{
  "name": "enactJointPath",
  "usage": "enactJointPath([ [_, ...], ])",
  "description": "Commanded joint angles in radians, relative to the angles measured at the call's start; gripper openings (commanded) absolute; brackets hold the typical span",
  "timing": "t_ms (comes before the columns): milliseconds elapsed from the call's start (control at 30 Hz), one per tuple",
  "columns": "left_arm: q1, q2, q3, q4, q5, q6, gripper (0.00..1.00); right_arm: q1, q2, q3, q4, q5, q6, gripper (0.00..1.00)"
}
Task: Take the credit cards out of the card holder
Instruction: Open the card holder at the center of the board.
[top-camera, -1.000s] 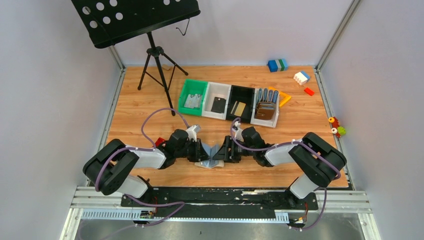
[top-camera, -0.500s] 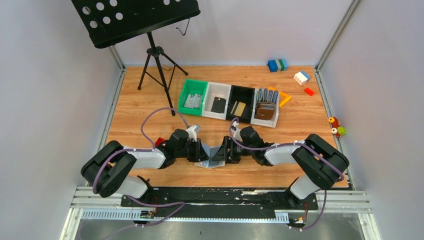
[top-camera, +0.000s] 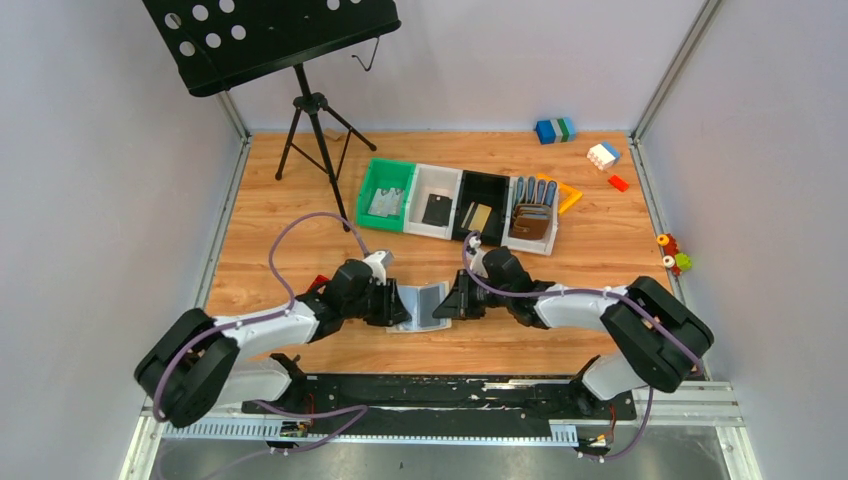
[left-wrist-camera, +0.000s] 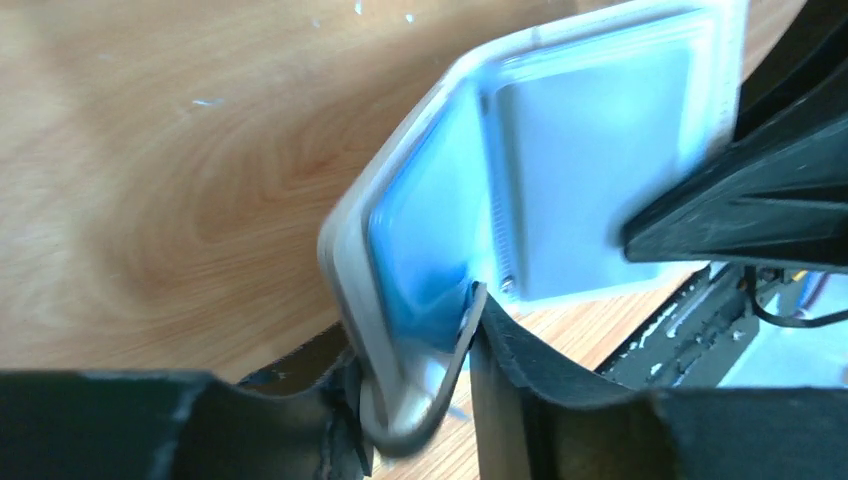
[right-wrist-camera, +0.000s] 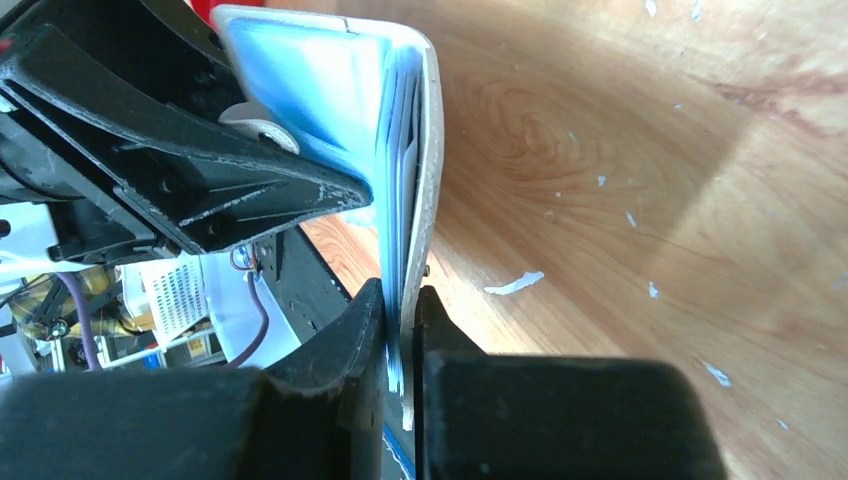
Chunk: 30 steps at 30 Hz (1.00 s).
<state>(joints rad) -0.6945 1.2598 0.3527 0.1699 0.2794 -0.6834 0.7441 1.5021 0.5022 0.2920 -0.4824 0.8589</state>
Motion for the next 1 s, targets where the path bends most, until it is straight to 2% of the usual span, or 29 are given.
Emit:
enactJointPath([
  [0,0.032,-0.125,0.03,-0.261,-0.177,0.086,0.47,-0.049,-0.105,-0.046,0.023,0.009,-0.064,0.0],
  [67,0.077,-0.16,0.009,-0.258,-0.155,0.075,0.54,-0.062,-0.134,-0.065,0.037,-0.002,-0.084,0.0],
  [167,0.141,-0.23,-0.04,-0.199,-0.081,0.043,0.6,-0.085,-0.17,-0.095,0.101,-0.055,-0.094,0.0],
  [367,0.153,-0.47,-0.139,0.026,0.073,-0.048,0.86,-0.121,-0.249,-0.114,0.153,-0.138,-0.138,0.0],
  [500,0.153,-0.53,-0.137,0.103,0.139,-0.093,0.99,-0.12,-0.306,-0.11,0.137,-0.158,-0.174,0.0],
  [800,0.153,-0.417,-0.095,0.217,0.23,-0.133,0.99,-0.121,-0.357,-0.103,0.158,-0.24,-0.188,0.0],
  [900,0.153,-0.382,-0.076,0.183,0.24,-0.11,0.92,-0.121,-0.383,-0.117,0.196,-0.257,-0.176,0.0],
  [967,0.153,-0.375,-0.084,0.203,0.246,-0.115,0.82,-0.121,-0.396,-0.12,0.209,-0.268,-0.176,0.0],
])
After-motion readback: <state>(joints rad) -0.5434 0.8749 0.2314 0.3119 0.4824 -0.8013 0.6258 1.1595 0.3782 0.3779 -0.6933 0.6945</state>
